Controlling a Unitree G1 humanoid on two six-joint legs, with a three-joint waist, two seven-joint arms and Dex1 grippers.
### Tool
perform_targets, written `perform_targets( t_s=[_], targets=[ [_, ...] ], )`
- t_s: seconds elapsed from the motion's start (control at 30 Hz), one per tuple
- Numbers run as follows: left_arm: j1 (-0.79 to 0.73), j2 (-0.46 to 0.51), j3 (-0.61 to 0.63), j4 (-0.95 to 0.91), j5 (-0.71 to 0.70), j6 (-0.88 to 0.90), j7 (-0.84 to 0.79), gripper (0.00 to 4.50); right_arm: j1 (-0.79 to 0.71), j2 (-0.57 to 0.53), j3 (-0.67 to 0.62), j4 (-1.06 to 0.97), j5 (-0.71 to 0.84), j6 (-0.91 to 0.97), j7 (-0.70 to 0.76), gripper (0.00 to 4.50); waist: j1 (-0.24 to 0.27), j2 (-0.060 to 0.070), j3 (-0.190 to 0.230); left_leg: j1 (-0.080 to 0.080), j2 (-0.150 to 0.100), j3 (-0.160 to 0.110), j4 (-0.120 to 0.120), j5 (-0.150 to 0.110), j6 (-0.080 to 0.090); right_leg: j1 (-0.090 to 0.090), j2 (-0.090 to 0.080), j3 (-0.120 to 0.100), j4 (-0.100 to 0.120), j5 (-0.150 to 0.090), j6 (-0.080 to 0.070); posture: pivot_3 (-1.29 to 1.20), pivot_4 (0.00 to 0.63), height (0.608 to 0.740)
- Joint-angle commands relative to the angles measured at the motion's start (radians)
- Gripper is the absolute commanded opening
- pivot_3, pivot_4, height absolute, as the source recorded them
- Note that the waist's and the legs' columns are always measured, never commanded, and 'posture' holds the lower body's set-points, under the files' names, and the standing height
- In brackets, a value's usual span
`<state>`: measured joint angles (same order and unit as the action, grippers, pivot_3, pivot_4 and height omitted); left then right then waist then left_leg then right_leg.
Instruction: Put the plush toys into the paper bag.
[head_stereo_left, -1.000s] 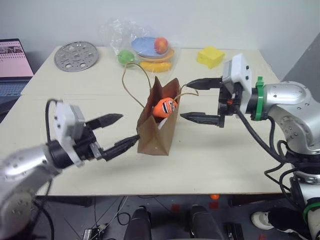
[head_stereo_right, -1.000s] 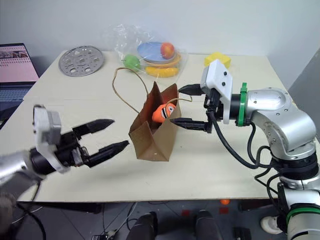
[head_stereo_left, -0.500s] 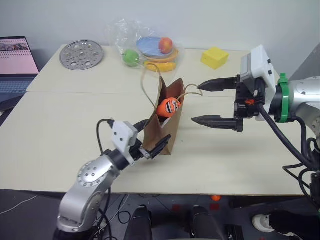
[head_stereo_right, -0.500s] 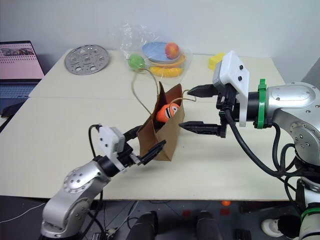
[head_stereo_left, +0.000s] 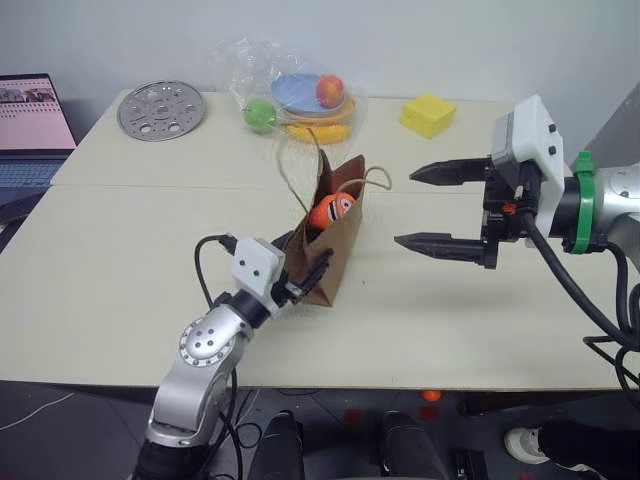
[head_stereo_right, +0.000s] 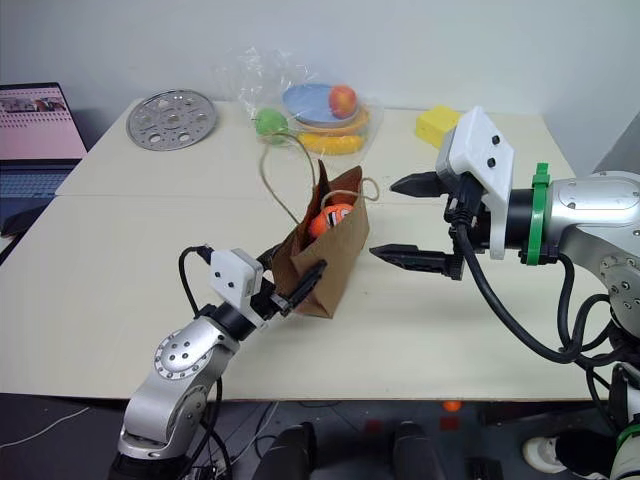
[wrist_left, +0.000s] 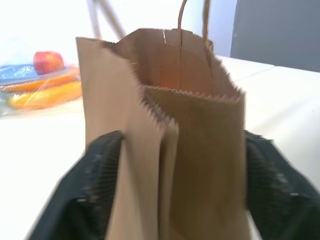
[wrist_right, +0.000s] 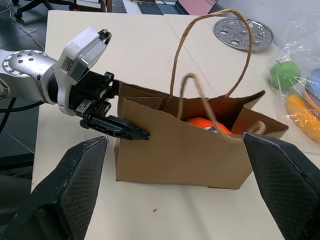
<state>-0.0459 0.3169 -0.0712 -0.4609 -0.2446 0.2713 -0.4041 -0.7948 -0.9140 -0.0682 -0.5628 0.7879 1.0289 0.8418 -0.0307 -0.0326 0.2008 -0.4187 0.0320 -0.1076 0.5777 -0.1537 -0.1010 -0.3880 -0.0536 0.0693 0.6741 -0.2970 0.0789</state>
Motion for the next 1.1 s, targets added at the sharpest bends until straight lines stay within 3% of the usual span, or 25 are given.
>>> perform_targets(
  t_s=[0.03,0.23,0.47,0.53,0.6,0.7,0.8,0.9,1.1],
  targets=[
    [0.005,0.006,0.029,-0.036,0.011,-0.031,0.008,1.76,0.001,-0.009,-0.028,0.001,-0.012,-0.041,-0.004,4.5,0.0,0.0,0.0,0.0,0.0,0.0,0.0,0.0,0.0,0.0,0.0,0.0,0.0,0.0,0.0,0.0,0.15,0.74],
    [0.011,0.023,0.079,-0.001,-0.013,-0.017,-0.007,0.02,0.014,0.002,-0.021,0.035,-0.035,-0.074,-0.006,4.5,0.0,0.0,0.0,0.0,0.0,0.0,0.0,0.0,0.0,0.0,0.0,0.0,0.0,0.0,0.0,0.0,0.15,0.74],
    [-0.086,0.095,0.154,0.11,-0.062,-0.012,-0.09,0.02,0.041,0.022,-0.048,0.078,-0.059,-0.106,-0.036,4.5,-0.001,0.0,0.0,0.0,0.0,0.0,0.0,0.0,0.0,0.0,0.0,0.0,0.0,-0.001,0.001,0.0,0.15,0.74],
    [-0.19,0.086,0.236,0.184,-0.166,-0.076,-0.148,0.02,0.046,0.023,-0.067,0.1,-0.065,-0.123,-0.038,4.5,0.0,0.0,0.0,0.0,0.0,0.0,0.0,0.0,0.0,0.0,0.0,0.0,0.0,0.0,0.001,0.0,0.15,0.74],
    [-0.296,0.215,0.236,0.245,-0.323,0.05,-0.422,0.02,0.039,-0.014,-0.098,0.146,-0.055,-0.114,-0.006,4.5,0.001,-0.001,0.001,-0.001,0.0,-0.001,0.0,0.0,0.0,0.0,0.0,-0.001,0.0,0.0,0.001,0.0,0.15,0.74],
    [-0.4,0.294,0.226,0.327,-0.477,0.144,-0.669,0.02,0.025,-0.059,-0.127,0.202,-0.052,-0.121,0.029,4.5,0.0,0.0,0.001,-0.003,0.0,-0.002,0.0,0.0,0.0,-0.002,0.0,-0.003,0.0,0.001,0.0,0.0,0.15,0.74],
    [-0.539,0.31,0.168,0.519,-0.457,0.104,-0.894,0.02,-0.01,-0.109,-0.156,0.253,-0.011,-0.084,0.073,4.5,0.0,0.001,0.001,-0.004,-0.001,-0.001,-0.001,0.0,0.0,-0.001,-0.001,-0.004,-0.004,0.001,-0.001,0.0,0.15,0.74],
    [-0.649,0.289,0.087,0.753,-0.351,-0.035,-1.081,0.02,-0.027,-0.13,-0.169,0.242,0.041,-0.032,0.083,4.5,-0.003,0.001,0.001,-0.004,-0.001,-0.002,-0.002,0.0,0.0,-0.001,-0.001,-0.004,-0.006,0.001,-0.001,0.0,0.15,0.74],
    [-0.77,0.241,-0.052,1.066,-0.26,-0.322,-1.21,0.02,0.042,-0.16,-0.189,0.159,0.134,0.05,0.085,4.5,-0.014,0.001,0.002,-0.006,0.0,-0.003,-0.003,-0.001,0.0,-0.001,-0.001,-0.005,-0.007,0.002,0.0,0.0,0.15,0.74]
  ],
)
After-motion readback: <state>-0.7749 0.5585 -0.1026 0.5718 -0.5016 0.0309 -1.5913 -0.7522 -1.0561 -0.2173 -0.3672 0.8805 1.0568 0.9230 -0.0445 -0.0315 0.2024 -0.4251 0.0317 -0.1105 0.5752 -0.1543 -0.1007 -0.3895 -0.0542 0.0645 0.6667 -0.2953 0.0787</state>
